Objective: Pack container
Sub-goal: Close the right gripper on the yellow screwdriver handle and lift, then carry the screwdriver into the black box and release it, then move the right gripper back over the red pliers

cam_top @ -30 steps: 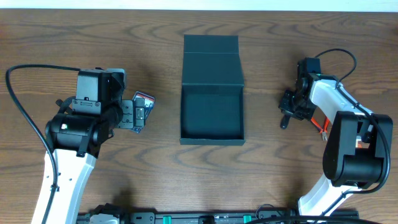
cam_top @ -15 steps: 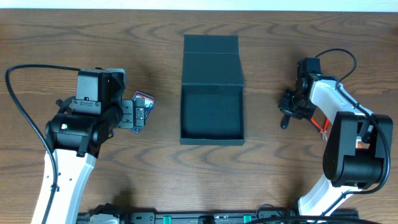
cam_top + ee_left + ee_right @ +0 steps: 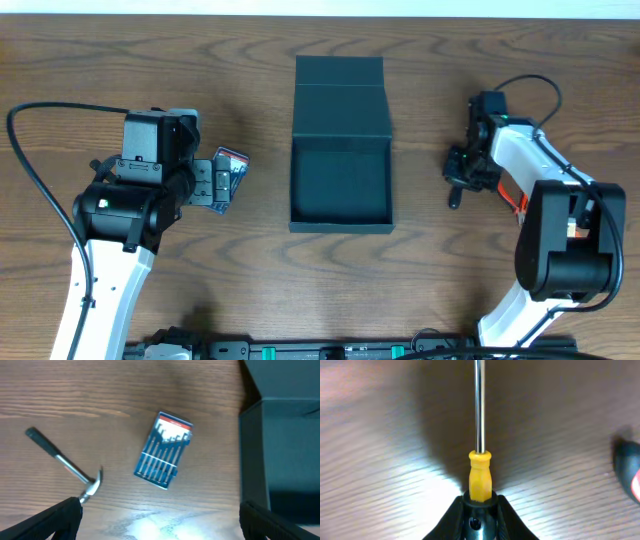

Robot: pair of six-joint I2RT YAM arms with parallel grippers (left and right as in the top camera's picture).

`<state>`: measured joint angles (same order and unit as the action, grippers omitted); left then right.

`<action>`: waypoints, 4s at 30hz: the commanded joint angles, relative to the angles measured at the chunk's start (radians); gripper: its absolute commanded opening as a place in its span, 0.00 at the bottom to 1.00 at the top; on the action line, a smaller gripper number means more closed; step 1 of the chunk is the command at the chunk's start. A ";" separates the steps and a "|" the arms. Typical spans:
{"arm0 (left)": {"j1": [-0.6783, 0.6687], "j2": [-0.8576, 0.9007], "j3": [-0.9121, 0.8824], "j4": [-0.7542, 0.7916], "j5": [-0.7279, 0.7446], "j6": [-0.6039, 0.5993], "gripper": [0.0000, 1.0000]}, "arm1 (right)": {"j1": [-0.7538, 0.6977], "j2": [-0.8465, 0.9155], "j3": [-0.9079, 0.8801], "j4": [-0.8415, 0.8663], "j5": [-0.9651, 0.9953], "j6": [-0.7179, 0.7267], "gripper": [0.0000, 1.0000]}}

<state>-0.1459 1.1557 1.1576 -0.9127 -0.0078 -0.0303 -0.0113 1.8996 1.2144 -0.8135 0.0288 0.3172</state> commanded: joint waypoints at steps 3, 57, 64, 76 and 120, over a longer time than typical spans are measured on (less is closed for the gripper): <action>0.005 0.000 0.023 0.000 -0.076 -0.013 0.99 | 0.108 -0.155 0.175 -0.089 0.007 -0.138 0.01; 0.005 0.000 0.023 -0.006 -0.143 -0.110 0.98 | 0.556 0.223 0.328 -0.237 -0.220 -1.047 0.71; 0.005 0.000 0.023 -0.006 -0.143 -0.110 0.99 | 0.543 0.154 0.449 -0.307 -0.185 -0.925 0.99; 0.005 0.000 0.023 -0.006 -0.143 -0.109 0.98 | 0.307 -0.105 0.691 -0.436 0.133 -0.195 0.99; 0.005 0.000 0.023 0.005 -0.142 -0.110 0.99 | -0.321 -0.165 -0.138 0.030 -0.167 -0.854 0.98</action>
<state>-0.1459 1.1557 1.1580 -0.9089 -0.1356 -0.1314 -0.3313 1.7157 1.0988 -0.7959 -0.1108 -0.5152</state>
